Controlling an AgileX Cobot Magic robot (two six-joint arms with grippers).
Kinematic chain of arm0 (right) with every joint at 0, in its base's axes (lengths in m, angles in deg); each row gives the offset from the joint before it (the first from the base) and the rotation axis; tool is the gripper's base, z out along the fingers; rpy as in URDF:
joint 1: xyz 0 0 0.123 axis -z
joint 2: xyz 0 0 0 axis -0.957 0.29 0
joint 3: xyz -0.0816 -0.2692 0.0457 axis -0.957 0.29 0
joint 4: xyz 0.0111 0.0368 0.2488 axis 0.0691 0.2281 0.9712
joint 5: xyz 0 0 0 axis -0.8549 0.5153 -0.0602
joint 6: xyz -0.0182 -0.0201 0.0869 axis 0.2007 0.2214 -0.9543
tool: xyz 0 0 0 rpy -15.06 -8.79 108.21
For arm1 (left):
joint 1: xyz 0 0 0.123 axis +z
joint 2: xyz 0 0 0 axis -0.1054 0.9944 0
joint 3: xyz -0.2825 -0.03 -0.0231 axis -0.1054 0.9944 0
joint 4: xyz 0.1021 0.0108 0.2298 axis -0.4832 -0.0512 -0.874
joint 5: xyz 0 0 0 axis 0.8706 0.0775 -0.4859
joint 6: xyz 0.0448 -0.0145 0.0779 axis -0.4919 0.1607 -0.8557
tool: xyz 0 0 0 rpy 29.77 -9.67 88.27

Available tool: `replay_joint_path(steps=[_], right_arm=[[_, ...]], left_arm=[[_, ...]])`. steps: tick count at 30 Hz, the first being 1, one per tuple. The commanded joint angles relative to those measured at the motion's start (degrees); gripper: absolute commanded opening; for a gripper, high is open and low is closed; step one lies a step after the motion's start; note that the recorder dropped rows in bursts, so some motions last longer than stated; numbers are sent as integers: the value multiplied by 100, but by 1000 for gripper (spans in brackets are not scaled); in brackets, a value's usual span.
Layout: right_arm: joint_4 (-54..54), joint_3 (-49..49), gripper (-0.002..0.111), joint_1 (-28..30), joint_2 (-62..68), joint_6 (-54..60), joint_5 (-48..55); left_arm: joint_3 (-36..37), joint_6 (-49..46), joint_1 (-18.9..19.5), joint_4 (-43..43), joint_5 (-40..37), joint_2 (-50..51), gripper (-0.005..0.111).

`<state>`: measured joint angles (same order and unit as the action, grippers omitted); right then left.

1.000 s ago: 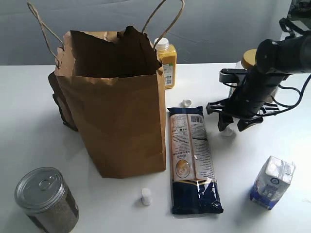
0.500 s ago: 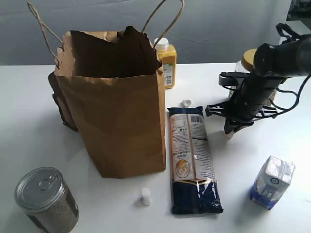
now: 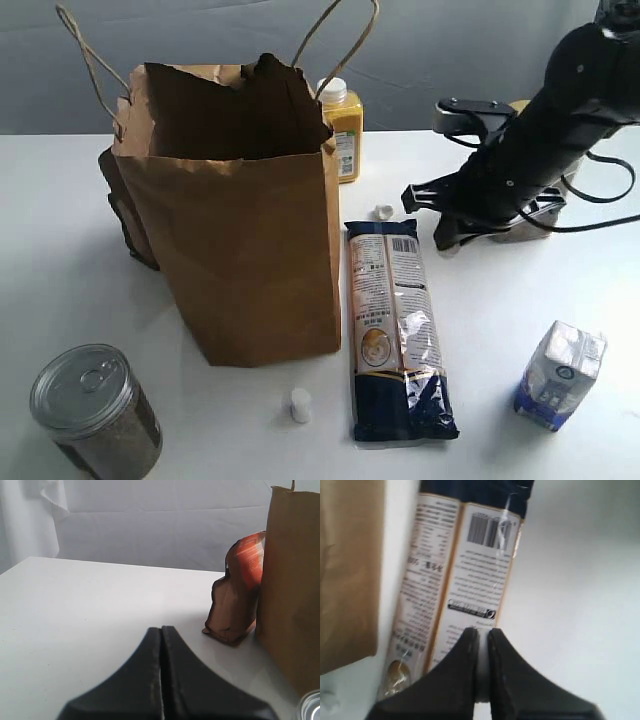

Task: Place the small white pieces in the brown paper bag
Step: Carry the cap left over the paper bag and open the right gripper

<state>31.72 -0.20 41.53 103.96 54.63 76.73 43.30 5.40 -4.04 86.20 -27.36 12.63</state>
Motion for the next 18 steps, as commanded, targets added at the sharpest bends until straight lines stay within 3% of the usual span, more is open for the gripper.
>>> replay_joint_path(steps=[1, 11, 18], right_arm=[[25, 812, 0, -314, -1062, 73, -400], [1052, 1499, 0, -1396, -3314, 52, -635], [1207, 1201, 0, -2427, -3594, 15, -1326]], left_arm=[[20, 31, -31, 45, 13, -20, 0], [20, 31, -31, 45, 13, -20, 0], [20, 31, -31, 45, 13, -20, 0]])
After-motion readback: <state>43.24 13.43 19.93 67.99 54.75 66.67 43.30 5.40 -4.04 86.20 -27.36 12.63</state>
